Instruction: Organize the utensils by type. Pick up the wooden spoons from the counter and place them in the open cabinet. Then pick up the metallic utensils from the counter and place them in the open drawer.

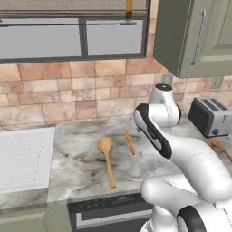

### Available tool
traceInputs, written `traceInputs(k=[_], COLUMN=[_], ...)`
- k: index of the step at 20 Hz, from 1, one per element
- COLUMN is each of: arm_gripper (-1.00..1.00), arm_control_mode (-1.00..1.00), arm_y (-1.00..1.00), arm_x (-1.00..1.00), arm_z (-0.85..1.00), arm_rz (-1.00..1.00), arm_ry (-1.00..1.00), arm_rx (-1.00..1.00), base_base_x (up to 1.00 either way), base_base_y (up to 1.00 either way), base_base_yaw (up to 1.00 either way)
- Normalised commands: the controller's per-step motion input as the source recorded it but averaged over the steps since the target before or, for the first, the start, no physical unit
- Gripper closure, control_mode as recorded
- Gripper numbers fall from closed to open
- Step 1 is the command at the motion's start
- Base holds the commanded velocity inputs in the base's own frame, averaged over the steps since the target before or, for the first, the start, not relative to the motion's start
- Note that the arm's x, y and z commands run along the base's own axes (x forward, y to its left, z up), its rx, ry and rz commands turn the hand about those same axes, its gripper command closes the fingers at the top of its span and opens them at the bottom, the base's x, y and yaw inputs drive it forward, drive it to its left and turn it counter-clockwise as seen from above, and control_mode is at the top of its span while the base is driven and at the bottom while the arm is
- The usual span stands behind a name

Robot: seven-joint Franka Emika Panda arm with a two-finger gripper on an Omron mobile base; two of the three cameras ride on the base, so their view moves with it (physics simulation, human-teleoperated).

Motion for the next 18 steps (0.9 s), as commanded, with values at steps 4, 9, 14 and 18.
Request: traceInputs(k=[4, 9, 14, 18], arm_gripper=[-1.0, -1.0, -1.0, -1.0], arm_control_mode=[-1.0, -1.0, -1.0, -1.0], arm_y=[0.08, 0.01, 0.07, 0.2], arm_x=[0.71, 0.64, 0.54, 0.45], arm_z=[-0.56, -0.55, -0.61, -0.51], arm_rz=[0.0, 0.01, 0.03, 0.06], arm_ry=[0.02, 0.0, 0.0, 0.0], arm_rx=[0.0, 0.0, 0.0, -0.01], base_base_x=[0.0, 0.0, 0.0, 0.0], base_base_y=[0.0, 0.0, 0.0, 0.0], base_base_yaw=[0.0, 0.0, 0.0, 0.0])
